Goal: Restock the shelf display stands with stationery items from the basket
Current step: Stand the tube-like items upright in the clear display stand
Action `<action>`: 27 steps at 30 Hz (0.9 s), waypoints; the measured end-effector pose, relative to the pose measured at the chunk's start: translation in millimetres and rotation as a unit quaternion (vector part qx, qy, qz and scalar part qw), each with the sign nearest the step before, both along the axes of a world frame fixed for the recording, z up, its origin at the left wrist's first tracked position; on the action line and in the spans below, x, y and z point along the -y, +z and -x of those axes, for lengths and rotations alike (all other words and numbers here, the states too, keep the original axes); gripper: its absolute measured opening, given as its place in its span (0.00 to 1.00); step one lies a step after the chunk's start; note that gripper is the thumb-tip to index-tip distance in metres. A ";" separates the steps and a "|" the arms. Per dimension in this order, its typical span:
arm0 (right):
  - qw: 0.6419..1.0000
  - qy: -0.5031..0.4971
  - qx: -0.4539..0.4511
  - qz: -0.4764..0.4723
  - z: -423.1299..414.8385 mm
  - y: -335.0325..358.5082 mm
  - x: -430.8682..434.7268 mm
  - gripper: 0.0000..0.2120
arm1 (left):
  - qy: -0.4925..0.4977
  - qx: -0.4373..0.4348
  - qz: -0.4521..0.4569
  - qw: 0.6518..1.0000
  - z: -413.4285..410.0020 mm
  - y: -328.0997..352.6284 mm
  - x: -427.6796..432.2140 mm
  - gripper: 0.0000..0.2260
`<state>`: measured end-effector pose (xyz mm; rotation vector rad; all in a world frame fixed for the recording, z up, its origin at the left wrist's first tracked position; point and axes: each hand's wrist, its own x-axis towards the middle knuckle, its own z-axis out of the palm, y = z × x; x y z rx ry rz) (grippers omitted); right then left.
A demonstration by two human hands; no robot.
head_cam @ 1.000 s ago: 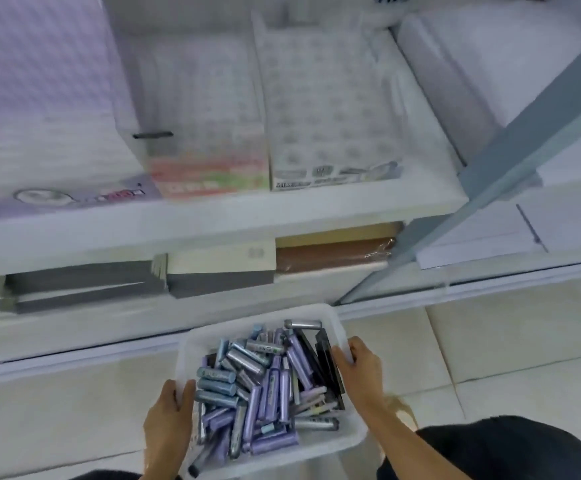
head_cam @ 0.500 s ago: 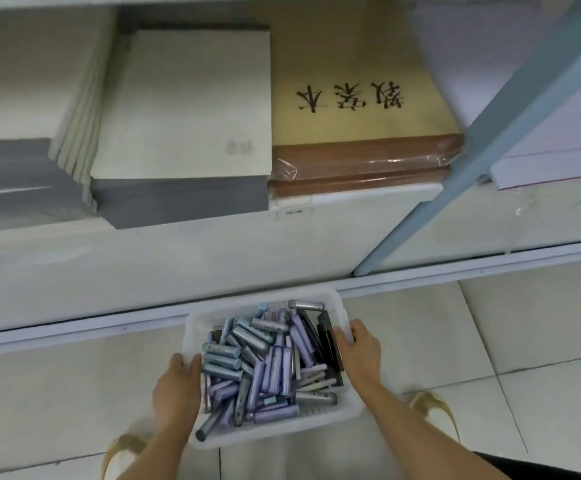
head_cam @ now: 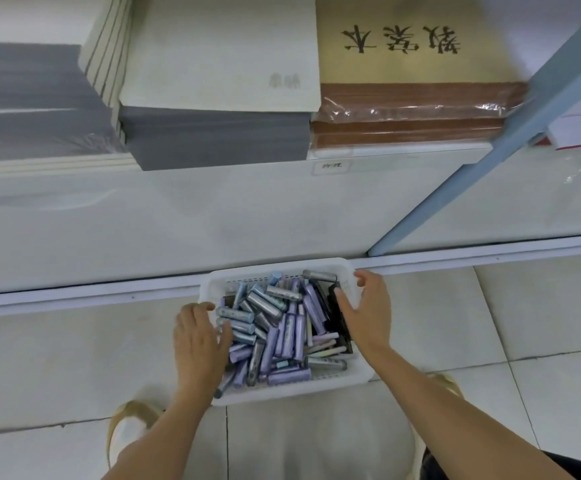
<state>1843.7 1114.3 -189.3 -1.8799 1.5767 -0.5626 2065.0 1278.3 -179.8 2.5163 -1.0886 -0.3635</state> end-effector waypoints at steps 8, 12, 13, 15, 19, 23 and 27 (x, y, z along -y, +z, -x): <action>0.941 0.215 -0.172 -0.197 -52.2 -6.3 -44.2 0.39 | -0.096 -0.086 -0.141 0.981 51.3 -5.9 16.9 0.16; 0.950 0.199 -0.109 -0.214 -57.2 -13.0 -55.5 0.34 | -0.087 -0.098 -0.134 0.982 50.7 -8.2 16.2 0.13; 0.947 0.200 -0.090 -0.233 -57.4 -12.6 -55.7 0.31 | -0.075 -0.108 -0.134 0.982 50.6 -7.3 16.2 0.13; 0.938 0.206 -0.063 -0.270 -54.6 -11.7 -55.3 0.26 | -0.052 -0.133 -0.131 0.981 50.5 -5.7 16.5 0.13; 0.934 0.217 -0.014 -0.283 -40.0 -0.9 -49.2 0.21 | -0.006 -0.181 -0.045 0.983 47.3 -2.9 14.6 0.05; 0.930 0.205 0.093 -0.290 -34.9 17.3 -38.0 0.18 | 0.111 -0.337 0.106 0.929 46.5 2.6 19.1 0.06; 0.919 0.236 0.139 -0.285 -47.4 30.4 -51.2 0.20 | 0.151 -0.538 0.122 0.820 57.7 13.5 30.6 0.08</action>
